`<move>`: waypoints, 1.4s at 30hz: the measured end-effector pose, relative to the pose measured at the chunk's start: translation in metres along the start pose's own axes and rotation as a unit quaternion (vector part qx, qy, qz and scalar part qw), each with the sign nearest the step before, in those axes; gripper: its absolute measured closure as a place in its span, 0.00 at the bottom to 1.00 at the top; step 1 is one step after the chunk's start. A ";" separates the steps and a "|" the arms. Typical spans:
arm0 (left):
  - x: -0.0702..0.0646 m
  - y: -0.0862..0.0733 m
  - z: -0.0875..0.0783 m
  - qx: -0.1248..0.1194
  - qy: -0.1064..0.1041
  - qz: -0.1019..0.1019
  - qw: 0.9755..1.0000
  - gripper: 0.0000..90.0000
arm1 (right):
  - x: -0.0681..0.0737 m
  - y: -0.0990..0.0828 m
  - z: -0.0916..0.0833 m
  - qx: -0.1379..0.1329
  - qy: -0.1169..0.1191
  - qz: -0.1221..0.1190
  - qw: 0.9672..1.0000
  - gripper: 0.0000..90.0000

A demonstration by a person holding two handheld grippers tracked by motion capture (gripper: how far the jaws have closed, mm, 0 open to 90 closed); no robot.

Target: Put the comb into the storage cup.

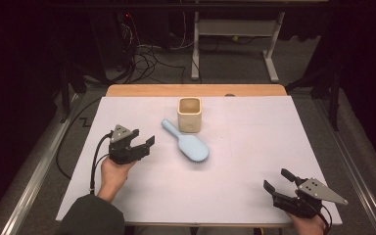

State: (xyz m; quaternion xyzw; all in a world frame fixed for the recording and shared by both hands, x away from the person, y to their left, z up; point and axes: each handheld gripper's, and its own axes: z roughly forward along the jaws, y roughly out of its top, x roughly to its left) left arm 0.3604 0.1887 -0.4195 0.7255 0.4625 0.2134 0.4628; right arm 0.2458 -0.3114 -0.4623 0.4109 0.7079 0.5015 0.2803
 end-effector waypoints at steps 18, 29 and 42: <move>-0.008 0.024 0.018 0.019 -0.006 0.013 1.000 0.39 | 0.000 0.000 0.000 -0.001 0.000 0.002 1.000 0.28; -0.012 0.039 0.029 0.048 -0.009 0.027 0.998 0.40 | 0.000 0.000 0.000 0.000 0.000 0.001 1.000 0.28; -0.008 0.058 0.038 0.070 -0.011 0.016 0.997 0.46 | 0.000 0.000 0.000 0.001 0.000 0.000 1.000 0.28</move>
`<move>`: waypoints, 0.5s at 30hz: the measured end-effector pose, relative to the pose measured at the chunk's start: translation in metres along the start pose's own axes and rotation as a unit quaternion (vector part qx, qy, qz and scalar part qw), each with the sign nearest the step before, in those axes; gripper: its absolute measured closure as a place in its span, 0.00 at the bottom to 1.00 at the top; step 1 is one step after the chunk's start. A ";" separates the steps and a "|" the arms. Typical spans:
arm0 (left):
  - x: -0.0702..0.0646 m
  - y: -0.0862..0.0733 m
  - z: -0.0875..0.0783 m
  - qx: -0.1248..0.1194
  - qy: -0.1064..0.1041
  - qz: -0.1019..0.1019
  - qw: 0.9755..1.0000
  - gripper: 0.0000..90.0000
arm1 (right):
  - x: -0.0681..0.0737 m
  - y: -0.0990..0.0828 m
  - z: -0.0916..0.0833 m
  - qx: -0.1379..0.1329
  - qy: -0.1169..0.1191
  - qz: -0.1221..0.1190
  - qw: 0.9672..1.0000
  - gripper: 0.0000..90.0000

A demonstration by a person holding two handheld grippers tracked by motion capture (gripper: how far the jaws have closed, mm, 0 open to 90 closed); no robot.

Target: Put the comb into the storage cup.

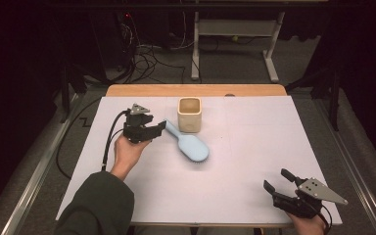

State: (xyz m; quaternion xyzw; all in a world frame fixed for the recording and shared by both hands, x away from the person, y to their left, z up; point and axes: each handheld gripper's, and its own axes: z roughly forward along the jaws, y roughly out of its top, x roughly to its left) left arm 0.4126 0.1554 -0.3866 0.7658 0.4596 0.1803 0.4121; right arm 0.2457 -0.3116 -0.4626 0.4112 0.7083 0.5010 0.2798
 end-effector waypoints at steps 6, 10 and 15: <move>0.002 0.007 0.003 0.028 0.016 0.019 0.999 0.49 | 0.000 0.000 0.000 0.001 -0.001 -0.002 1.000 0.28; 0.002 0.015 0.005 0.049 0.014 0.022 0.998 0.50 | 0.000 0.000 0.001 0.000 -0.001 -0.001 1.000 0.28; 0.001 0.025 0.012 0.066 0.018 0.027 0.997 0.52 | 0.001 0.000 0.000 0.002 -0.002 -0.001 1.000 0.28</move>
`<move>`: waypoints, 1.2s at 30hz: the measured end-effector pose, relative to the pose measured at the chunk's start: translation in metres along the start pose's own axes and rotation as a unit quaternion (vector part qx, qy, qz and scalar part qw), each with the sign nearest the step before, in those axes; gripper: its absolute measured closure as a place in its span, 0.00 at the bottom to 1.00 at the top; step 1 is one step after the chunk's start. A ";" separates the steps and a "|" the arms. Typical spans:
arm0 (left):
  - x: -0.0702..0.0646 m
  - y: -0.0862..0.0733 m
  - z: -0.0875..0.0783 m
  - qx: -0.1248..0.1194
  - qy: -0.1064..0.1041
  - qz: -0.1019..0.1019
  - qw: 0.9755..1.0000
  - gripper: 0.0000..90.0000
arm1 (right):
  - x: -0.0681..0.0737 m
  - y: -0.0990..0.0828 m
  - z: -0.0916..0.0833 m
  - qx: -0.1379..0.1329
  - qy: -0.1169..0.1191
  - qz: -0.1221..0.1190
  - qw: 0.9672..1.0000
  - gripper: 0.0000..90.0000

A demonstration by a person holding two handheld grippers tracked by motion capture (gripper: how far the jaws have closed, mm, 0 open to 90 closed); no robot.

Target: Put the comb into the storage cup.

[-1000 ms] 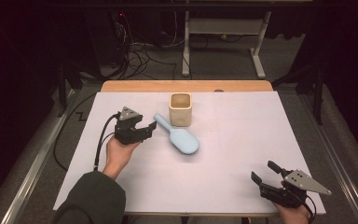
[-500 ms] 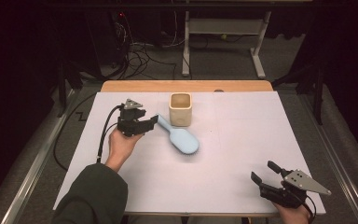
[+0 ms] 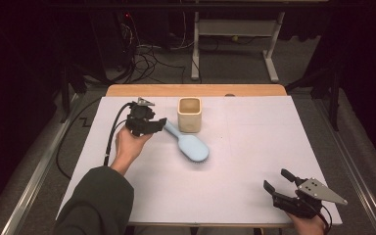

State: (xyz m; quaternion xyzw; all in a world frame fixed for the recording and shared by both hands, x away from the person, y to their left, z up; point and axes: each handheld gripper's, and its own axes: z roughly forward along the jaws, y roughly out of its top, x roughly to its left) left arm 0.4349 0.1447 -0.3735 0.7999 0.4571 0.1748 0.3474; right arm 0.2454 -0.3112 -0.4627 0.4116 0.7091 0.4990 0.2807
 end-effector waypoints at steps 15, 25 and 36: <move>0.000 0.032 0.029 0.089 0.000 0.016 0.996 0.59 | -0.001 0.000 0.000 0.000 0.001 0.002 1.000 0.28; 0.013 0.038 0.050 0.131 -0.002 -0.009 0.991 0.77 | -0.001 -0.001 0.001 0.000 0.001 0.002 1.000 0.29; 0.011 0.039 0.072 0.144 -0.012 -0.016 0.989 0.89 | -0.001 -0.001 0.001 0.000 0.000 0.006 1.000 0.29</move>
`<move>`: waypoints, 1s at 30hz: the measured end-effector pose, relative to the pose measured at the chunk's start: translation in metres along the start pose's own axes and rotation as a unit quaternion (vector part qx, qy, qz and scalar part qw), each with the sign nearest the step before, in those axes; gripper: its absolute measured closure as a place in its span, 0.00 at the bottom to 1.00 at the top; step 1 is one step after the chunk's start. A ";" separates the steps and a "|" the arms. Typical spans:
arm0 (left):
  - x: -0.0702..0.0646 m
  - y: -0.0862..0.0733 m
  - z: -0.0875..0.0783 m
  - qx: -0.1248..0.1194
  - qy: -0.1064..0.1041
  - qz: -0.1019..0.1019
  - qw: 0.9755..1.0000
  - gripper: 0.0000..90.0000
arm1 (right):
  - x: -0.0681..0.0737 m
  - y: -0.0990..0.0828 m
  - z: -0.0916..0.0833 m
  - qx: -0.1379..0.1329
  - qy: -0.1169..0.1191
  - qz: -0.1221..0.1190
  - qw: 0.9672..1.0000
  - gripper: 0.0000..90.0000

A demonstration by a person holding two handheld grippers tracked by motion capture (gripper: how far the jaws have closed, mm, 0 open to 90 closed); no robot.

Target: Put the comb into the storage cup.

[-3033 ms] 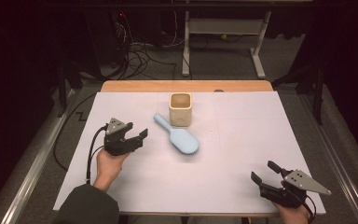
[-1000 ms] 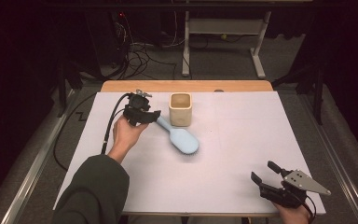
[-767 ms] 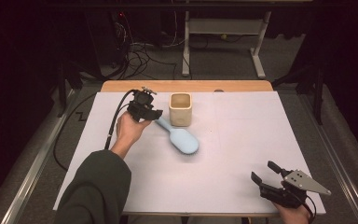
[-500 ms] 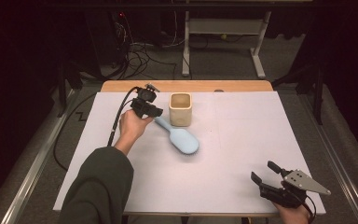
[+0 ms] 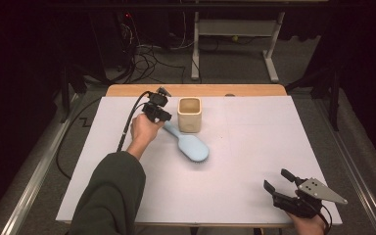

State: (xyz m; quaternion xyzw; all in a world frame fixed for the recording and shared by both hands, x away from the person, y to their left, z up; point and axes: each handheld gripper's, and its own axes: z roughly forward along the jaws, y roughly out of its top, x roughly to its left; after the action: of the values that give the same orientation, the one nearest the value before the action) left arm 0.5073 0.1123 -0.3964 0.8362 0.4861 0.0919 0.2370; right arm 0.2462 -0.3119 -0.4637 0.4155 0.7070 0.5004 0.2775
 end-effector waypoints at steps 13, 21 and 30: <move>-0.001 0.000 0.018 0.017 -0.010 -0.007 1.000 0.95 | -0.001 0.000 0.000 0.001 0.000 0.001 1.000 0.29; 0.001 0.000 0.022 0.017 -0.012 -0.012 1.000 0.96 | -0.001 0.000 0.000 0.000 0.000 0.001 1.000 0.29; 0.000 0.000 0.022 0.019 -0.010 -0.008 1.000 0.96 | -0.001 0.000 0.000 0.001 0.000 0.001 1.000 0.29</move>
State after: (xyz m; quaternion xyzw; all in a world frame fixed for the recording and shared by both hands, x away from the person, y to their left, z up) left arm 0.5158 0.1059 -0.4155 0.8377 0.4918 0.0727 0.2261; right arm 0.2466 -0.3126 -0.4641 0.4164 0.7074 0.4997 0.2766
